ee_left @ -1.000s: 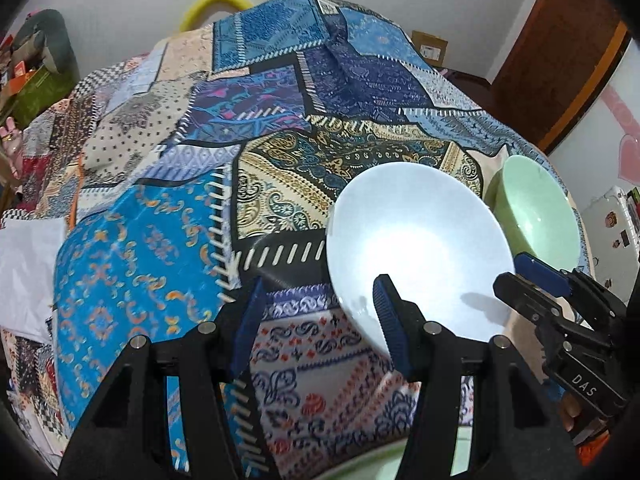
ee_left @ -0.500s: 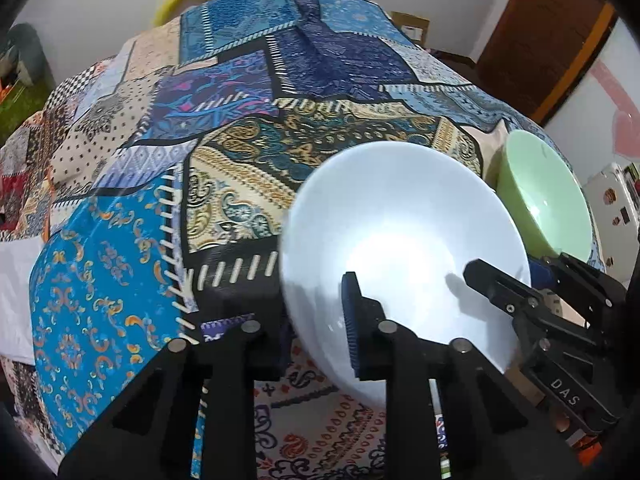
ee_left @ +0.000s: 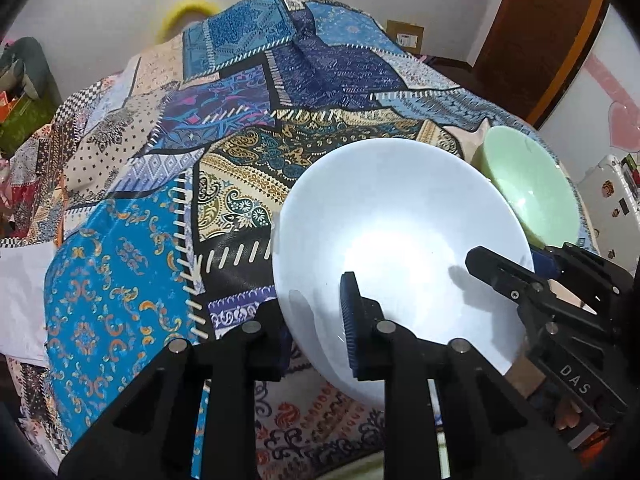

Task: Organize plates and bowls
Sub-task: 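Lift the white spotted bowl and carry it toward the pink bowl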

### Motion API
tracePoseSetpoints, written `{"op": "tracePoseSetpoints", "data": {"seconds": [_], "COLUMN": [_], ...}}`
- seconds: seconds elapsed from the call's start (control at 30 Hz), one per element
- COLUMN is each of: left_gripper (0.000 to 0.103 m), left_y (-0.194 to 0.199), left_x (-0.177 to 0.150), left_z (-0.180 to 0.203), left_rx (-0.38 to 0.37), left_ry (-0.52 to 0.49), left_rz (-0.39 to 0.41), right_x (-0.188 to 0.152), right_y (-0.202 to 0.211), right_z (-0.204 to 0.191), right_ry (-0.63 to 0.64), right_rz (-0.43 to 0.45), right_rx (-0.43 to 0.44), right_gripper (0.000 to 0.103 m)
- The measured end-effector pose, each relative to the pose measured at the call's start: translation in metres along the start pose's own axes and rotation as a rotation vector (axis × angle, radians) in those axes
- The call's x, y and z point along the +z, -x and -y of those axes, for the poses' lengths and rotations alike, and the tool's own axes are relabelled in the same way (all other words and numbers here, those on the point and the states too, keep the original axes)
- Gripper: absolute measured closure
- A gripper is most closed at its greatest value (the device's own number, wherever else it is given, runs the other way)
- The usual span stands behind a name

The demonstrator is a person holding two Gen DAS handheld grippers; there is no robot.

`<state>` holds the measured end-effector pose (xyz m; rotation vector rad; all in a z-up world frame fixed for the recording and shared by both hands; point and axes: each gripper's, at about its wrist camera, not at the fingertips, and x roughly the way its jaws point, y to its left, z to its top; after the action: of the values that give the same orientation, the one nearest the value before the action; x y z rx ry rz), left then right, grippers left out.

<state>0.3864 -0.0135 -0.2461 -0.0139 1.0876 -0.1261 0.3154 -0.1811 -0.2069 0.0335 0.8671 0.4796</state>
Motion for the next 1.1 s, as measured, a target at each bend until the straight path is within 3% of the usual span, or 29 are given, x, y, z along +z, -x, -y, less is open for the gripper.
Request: {"op": "tracePoseSetpoints", "data": {"seconds": [0.63,1.1], "left_gripper": [0.082,0.082], "left_y": [0.122,0.183], "left_x": [-0.039,-0.087], "left_z": [0.005,-0.01], "left_rx": [0.004,0.029], "left_ry": [0.029,0.067], "left_rz": [0.121,0.159], "right_x": [-0.004,-0.022], "right_y": [0.078,0.101], "right_z": [-0.051,-0.092], "right_ry": [0.063,0.119], "right_rz": [0.111,0.133], "right_rx": [0.038,0.079], "right_gripper": [0.079,0.079]}}
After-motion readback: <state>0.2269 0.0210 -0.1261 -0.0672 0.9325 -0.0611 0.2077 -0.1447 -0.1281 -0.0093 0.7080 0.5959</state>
